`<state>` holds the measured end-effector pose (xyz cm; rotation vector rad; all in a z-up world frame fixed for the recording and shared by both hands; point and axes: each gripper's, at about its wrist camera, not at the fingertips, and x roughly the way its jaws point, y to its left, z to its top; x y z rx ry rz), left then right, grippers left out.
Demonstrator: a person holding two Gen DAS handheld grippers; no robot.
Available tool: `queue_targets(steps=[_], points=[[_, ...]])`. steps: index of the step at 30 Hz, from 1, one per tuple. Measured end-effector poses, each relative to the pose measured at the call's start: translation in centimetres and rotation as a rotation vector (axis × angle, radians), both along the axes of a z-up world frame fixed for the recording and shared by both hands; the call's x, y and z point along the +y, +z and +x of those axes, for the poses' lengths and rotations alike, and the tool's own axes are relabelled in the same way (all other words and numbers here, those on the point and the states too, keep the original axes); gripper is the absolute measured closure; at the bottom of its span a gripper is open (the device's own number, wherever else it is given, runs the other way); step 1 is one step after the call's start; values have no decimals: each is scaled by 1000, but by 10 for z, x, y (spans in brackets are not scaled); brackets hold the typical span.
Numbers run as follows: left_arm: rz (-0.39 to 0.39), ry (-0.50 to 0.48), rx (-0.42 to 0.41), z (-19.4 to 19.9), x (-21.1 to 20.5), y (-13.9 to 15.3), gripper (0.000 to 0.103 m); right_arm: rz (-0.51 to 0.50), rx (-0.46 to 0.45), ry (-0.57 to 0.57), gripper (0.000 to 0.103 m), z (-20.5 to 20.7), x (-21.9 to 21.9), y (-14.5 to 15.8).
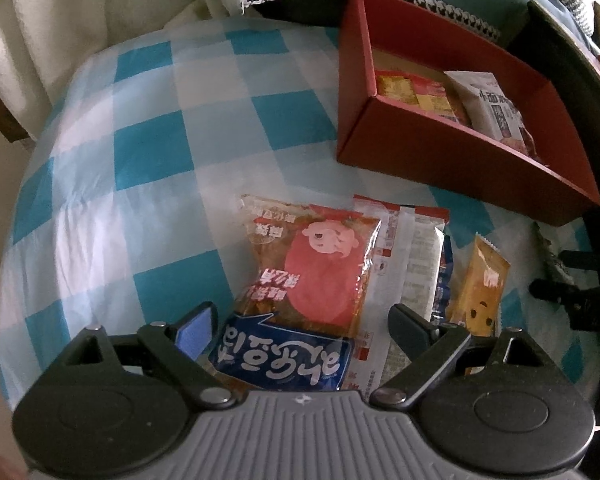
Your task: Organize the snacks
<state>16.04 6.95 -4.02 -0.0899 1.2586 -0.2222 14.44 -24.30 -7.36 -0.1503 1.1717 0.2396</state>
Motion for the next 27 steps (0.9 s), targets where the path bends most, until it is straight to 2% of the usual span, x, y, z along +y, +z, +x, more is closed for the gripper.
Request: queue_targets(steps=[1,3,5,6,9,12,16,18,21,26,27], points=[[-4,-4,0,0,0,1,15,34,10,-22,20,1,-4,0],[-8,-10,-7,-2,-1,3,15,77,56,-18,0,3,-8,-6],[-9,-10,-10,-3,0,5,15,36,42,9,0,1,-4,-8],[-12,-8,-10,-3,0,5,15,16,37,27,3,0,-2,-6],[-18,-5,-9,-4,3,6,15,-6,-33,79,5,-2,-2,5],[-16,-3,-2,-3,3,4,15,6,0,22,6,8,-10,-4],[-11,-15,-1,-4,1,4,15,-19,-4,21,6,9,-6,-10],[-4,-15,0,-5,2,4,15,14,3,13,0,5,-2,-14],[3,-8,0,-4,3,4,15,-34,-25,32,0,-2,9,-20],[21,-4,-20,-5,5,7,15,-54,-10,-30,0,-3,12,-13],[25,-4,-21,-5,6,7,15,-63,-18,-23,4,-4,14,-11]])
